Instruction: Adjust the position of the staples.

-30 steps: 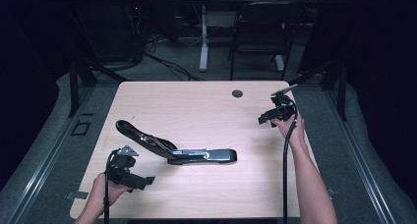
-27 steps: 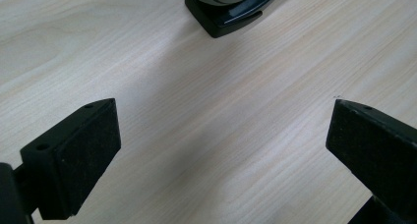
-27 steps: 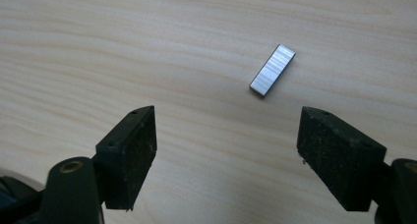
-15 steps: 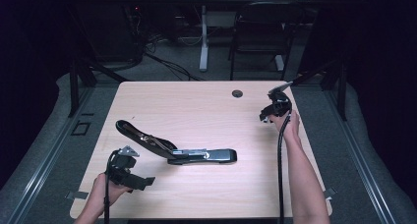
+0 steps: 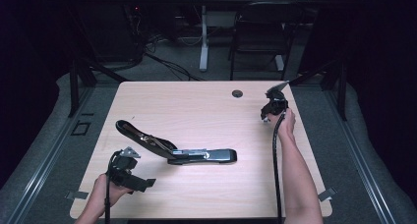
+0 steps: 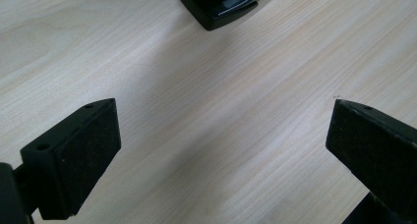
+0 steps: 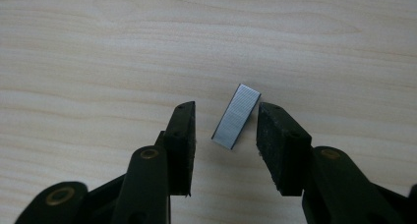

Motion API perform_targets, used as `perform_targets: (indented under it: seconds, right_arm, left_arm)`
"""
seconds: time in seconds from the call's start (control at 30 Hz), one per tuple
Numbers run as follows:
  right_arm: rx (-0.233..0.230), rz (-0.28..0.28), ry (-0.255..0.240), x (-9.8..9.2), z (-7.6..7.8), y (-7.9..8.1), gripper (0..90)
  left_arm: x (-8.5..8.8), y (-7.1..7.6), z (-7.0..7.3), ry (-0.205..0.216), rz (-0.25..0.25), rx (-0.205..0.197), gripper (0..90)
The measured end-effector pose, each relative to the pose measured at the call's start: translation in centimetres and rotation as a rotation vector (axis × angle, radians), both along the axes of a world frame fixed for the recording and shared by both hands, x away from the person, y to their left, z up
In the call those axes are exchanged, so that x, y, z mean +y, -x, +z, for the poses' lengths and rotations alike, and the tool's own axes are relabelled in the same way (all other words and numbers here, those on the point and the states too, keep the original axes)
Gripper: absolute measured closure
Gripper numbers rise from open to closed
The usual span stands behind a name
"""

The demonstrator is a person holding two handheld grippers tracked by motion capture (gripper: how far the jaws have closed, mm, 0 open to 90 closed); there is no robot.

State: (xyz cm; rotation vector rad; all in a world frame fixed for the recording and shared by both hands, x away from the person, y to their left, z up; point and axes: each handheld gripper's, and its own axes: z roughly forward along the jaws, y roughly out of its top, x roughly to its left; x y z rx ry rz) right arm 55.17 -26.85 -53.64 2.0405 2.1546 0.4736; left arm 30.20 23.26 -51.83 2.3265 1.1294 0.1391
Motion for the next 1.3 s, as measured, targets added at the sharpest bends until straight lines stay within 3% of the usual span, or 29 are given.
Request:
perform_targets:
  seconds: [0.03, 0.1, 0.2, 0.23, 0.3, 0.5, 0.6, 0.67, 0.73, 0.9, 1.1, 1.13, 1.3]
  right_arm:
    - [0.017, 0.015, 0.005, -0.1, 0.0, -0.1, 61.0]
    - [0.008, 0.003, 0.006, 0.2, -0.2, -0.3, 61.6]
    - [0.004, 0.004, 0.046, 0.6, -0.1, -0.4, 64.1]
    - [-0.025, -0.019, 0.039, 0.8, -0.3, -0.4, 64.8]
    - [0.009, -0.004, 0.08, 0.8, -0.1, -0.5, 65.0]
    - [0.007, -0.026, 0.08, 0.9, -0.7, -0.7, 66.7]
    - [0.028, -0.007, 0.092, 0.8, -0.7, -0.8, 70.0]
    - [0.007, -0.024, 0.085, 1.0, -0.9, -0.8, 75.0]
    - [0.033, 0.016, 0.101, 0.8, -0.7, -0.8, 77.5]
    - [0.039, 0.031, 0.102, 0.7, -0.7, -0.8, 78.0]
    - [0.017, 0.038, 0.096, 0.8, -0.5, -0.6, 78.2]
    - [0.037, 0.058, 0.1, 0.8, -0.2, -0.5, 78.2]
    - [0.008, 0.086, 0.1, 1.0, 0.4, 0.1, 78.2]
  left_arm:
    - [0.0, 0.0, 0.0, 0.0, -0.001, 0.0, 0.3]
    - [0.0, 0.0, 0.0, 0.0, -0.002, 0.001, 0.3]
    - [-0.1, 0.0, 0.0, -0.003, -0.005, 0.002, 0.3]
    - [-0.1, 0.1, 0.0, -0.004, -0.006, 0.003, 0.3]
    - [-0.1, 0.1, 0.0, -0.004, -0.008, 0.003, 0.3]
    - [-0.1, 0.1, -0.1, -0.002, -0.011, 0.009, 0.3]
    - [-0.1, 0.1, -0.1, -0.003, -0.012, 0.01, 0.3]
    - [-0.1, 0.1, -0.1, -0.003, -0.012, 0.01, 0.3]
    - [-0.1, 0.0, -0.1, -0.004, -0.012, 0.011, 0.3]
    - [-0.1, 0.1, -0.1, -0.004, -0.012, 0.011, 0.3]
    - [-0.1, 0.0, -0.1, -0.005, -0.013, 0.011, 0.3]
    - [-0.1, 0.0, -0.1, -0.004, -0.013, 0.011, 0.3]
    - [0.0, 0.1, 0.0, -0.001, -0.011, 0.011, 0.3]
